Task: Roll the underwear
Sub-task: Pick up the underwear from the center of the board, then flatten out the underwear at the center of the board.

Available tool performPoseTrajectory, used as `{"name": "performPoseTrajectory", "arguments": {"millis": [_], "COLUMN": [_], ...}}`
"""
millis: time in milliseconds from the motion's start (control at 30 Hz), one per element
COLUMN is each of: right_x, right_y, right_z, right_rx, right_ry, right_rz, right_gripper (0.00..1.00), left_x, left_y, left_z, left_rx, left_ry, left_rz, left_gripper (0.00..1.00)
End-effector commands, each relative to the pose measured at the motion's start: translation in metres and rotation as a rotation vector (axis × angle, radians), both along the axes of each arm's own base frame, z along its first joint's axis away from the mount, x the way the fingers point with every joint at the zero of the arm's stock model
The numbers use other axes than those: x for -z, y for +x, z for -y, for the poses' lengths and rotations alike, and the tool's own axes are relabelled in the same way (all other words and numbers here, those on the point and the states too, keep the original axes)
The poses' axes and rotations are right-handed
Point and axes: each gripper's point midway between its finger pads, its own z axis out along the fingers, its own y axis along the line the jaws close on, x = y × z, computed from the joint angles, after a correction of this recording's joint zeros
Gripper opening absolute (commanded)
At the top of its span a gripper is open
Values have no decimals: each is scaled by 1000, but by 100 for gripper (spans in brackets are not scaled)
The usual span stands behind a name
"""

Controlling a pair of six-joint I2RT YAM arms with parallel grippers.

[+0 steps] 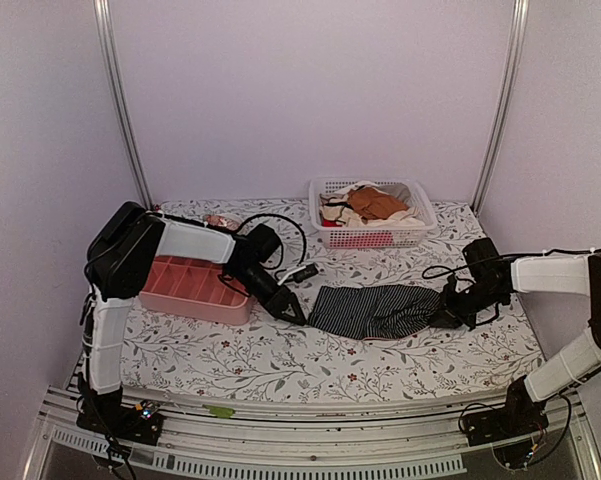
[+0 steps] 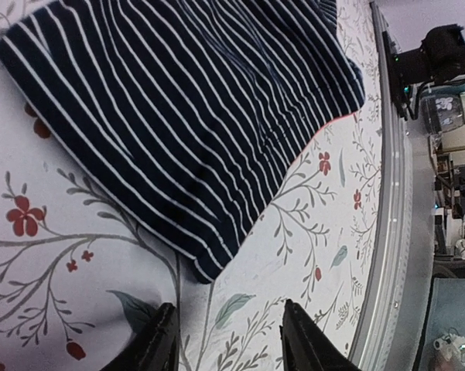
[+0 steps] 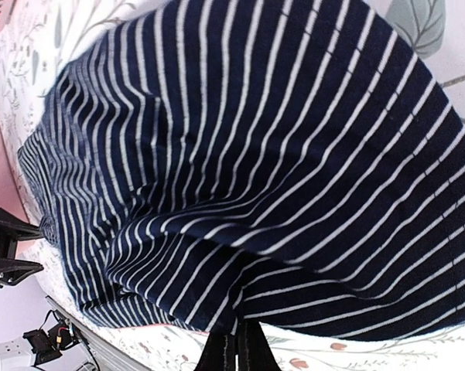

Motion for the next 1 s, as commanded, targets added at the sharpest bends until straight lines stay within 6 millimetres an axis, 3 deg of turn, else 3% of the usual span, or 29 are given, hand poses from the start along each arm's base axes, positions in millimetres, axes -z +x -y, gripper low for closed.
{"name": "performPoseTrajectory", "arguments": {"millis": [0,200,400,567,767,967], "right_x": [-19,-27,-48,-75,-127,-143], "right_y": [6,8,18,30,53,65], "right_z": [-3,-7,-11,-17,-17,-13], "right_rx": [-4,-2,-7,-21,-18,-7], "right_ry": [27,53,80,115,155,170], "right_rz": [43,60,121,194,341,379], "right_gripper": [0,0,0,0,0,0], "left_x": [17,26,15,-27,-93,-116], "left_y": [-2,-4,0,13,42,52], "left_z": [5,14,19,24,15,7], "left_rx": [2,20,23,17,-36,-68], "left_ry": [18,17,-25,-124,-253,-283], "left_rz": [-40,-49,-13,51,112,135], "left_gripper": [46,41,20,0,0,0]}}
